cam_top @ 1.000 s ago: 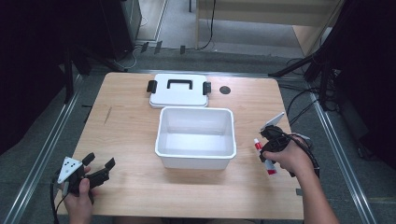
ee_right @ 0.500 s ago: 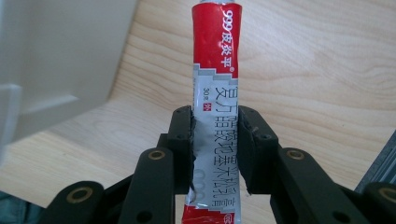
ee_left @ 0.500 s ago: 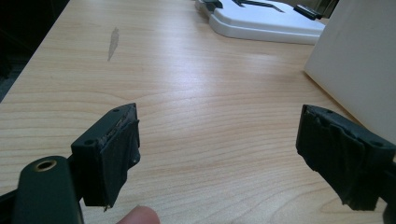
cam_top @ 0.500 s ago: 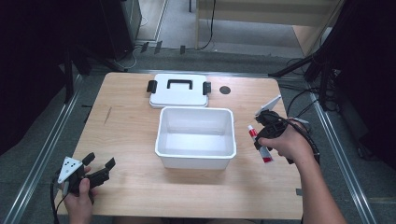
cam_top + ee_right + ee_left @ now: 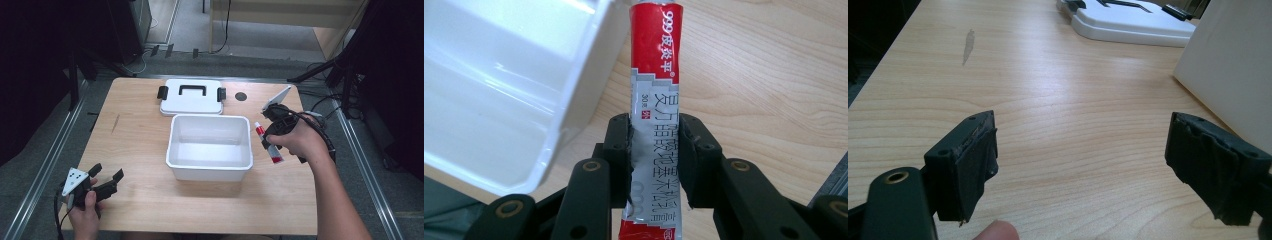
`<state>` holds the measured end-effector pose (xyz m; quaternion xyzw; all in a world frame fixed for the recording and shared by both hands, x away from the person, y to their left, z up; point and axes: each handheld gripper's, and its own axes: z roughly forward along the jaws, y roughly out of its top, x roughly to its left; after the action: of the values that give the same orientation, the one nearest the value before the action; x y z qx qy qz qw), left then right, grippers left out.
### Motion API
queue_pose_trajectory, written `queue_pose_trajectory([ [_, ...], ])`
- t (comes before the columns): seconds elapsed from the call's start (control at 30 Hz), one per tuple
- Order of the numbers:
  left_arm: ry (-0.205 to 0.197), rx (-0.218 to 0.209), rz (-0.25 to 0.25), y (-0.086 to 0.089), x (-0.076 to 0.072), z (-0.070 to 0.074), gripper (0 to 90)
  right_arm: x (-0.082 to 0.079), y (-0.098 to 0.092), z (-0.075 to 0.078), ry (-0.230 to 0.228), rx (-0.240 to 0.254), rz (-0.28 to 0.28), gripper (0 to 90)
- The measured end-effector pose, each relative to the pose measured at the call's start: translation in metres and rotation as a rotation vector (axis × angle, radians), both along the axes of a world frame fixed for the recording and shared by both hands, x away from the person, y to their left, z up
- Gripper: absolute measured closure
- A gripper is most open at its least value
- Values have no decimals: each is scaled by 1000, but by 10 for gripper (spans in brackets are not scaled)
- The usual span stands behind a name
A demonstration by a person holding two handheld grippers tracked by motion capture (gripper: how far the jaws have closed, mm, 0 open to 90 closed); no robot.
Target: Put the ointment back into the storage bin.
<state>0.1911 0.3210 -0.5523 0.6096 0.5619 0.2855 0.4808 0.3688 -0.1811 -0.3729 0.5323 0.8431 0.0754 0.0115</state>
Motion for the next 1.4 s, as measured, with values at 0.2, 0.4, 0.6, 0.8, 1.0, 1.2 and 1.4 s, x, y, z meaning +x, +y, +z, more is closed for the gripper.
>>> queue_pose_trajectory([
  [0.2, -2, 1, 0, 0, 1, 0, 144, 2, 16, 12, -1, 12, 20, 701],
  [0.4, 1, 1, -1, 0, 1, 0, 144, 3, 30, 16, -6, 24, 45, 700],
  [0.6, 1, -1, -1, 0, 0, 0, 144, 6, 49, 17, -6, 24, 70, 700],
  [0.8, 0, -1, -1, 0, 1, 0, 144, 9, 62, 15, -3, 41, 81, 700],
  [1.0, 0, -3, -2, 0, 1, 0, 144, 12, 71, 10, 3, 42, 93, 700],
  [1.2, -1, -4, -1, 0, 1, 0, 144, 16, 81, 3, 8, 50, 98, 700],
  [1.4, -3, -6, -1, 0, 1, 0, 144, 18, 89, -6, 18, 39, 114, 700],
])
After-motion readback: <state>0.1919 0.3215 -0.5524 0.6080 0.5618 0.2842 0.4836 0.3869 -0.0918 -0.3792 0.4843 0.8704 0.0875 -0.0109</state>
